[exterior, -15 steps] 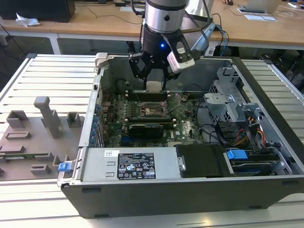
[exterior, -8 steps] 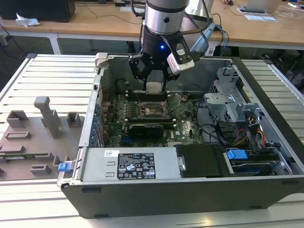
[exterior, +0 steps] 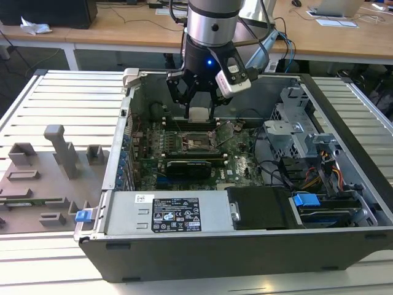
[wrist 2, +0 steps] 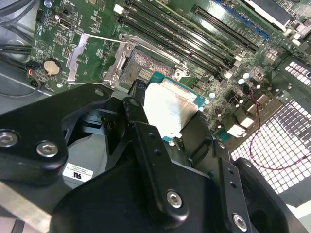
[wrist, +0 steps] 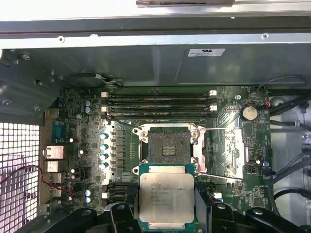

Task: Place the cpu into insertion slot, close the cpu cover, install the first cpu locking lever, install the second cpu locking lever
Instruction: 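Place the cpu into insertion slot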

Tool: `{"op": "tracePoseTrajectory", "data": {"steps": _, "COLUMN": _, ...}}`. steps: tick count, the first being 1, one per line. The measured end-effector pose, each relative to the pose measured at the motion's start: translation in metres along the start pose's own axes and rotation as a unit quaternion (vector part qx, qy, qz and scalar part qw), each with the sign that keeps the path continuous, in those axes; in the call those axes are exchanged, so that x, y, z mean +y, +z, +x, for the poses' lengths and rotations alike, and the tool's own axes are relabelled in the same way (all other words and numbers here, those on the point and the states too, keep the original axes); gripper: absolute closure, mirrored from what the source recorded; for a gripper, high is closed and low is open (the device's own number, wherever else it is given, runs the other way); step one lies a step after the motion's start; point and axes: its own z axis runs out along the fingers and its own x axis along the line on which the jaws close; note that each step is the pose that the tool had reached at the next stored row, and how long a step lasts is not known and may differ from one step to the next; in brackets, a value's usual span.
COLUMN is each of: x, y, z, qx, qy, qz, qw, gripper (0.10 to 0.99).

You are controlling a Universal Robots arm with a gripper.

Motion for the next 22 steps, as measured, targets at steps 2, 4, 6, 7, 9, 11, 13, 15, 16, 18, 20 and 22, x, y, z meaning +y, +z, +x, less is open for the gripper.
{"op": "tracePoseTrajectory", "data": {"steps": 2, "x": 0.0000, "y": 0.0005, "z": 0.0000, "qx": 0.0000, "qy": 0.000, "qz": -0.0001, "qw": 1.0000, "gripper": 0.541}}
{"op": "tracePoseTrajectory", "data": {"steps": 4, "x": -0.0001, "y": 0.0013, "z": 0.0000, "qx": 0.0000, "qy": 0.000, "qz": 0.0000, "qw": 1.0000, "gripper": 0.541}}
{"op": "tracePoseTrajectory", "data": {"steps": 6, "x": -0.0002, "y": 0.0021, "z": 0.0000, "qx": 0.0000, "qy": 0.000, "qz": 0.0000, "qw": 1.0000, "gripper": 0.541}}
{"op": "tracePoseTrajectory", "data": {"steps": 7, "x": -0.0002, "y": 0.0024, "z": 0.0000, "qx": 0.0000, "qy": 0.000, "qz": 0.0000, "qw": 1.0000, "gripper": 0.541}}
{"op": "tracePoseTrajectory", "data": {"steps": 9, "x": -0.0003, "y": 0.0031, "z": -0.0001, "qx": 0.0000, "qy": 0.000, "qz": 0.0001, "qw": 1.0000, "gripper": 0.541}}
{"op": "tracePoseTrajectory", "data": {"steps": 11, "x": -0.0003, "y": 0.0037, "z": -0.0001, "qx": 0.0000, "qy": 0.000, "qz": 0.0001, "qw": 1.0000, "gripper": 0.541}}
{"op": "tracePoseTrajectory", "data": {"steps": 13, "x": -0.0004, "y": 0.0045, "z": -0.0001, "qx": 0.0000, "qy": 0.000, "qz": 0.0000, "qw": 1.0000, "gripper": 0.541}}
{"op": "tracePoseTrajectory", "data": {"steps": 15, "x": -0.0005, "y": 0.0060, "z": -0.0001, "qx": 0.0000, "qy": 0.000, "qz": 0.0001, "qw": 1.0000, "gripper": 0.541}}
{"op": "tracePoseTrajectory", "data": {"steps": 16, "x": -0.0006, "y": 0.0069, "z": -0.0001, "qx": 0.0000, "qy": 0.000, "qz": 0.0000, "qw": 1.0000, "gripper": 0.541}}
{"op": "tracePoseTrajectory", "data": {"steps": 18, "x": -0.0007, "y": 0.0083, "z": -0.0002, "qx": 0.0000, "qy": 0.000, "qz": 0.0001, "qw": 1.0000, "gripper": 0.541}}
{"op": "tracePoseTrajectory", "data": {"steps": 20, "x": -0.0008, "y": 0.0095, "z": -0.0002, "qx": 0.0000, "qy": 0.000, "qz": 0.0001, "qw": 1.0000, "gripper": 0.541}}
{"op": "tracePoseTrajectory", "data": {"steps": 22, "x": -0.0009, "y": 0.0102, "z": -0.0002, "qx": 0.0000, "qy": 0.000, "qz": 0.0001, "qw": 1.0000, "gripper": 0.541}}
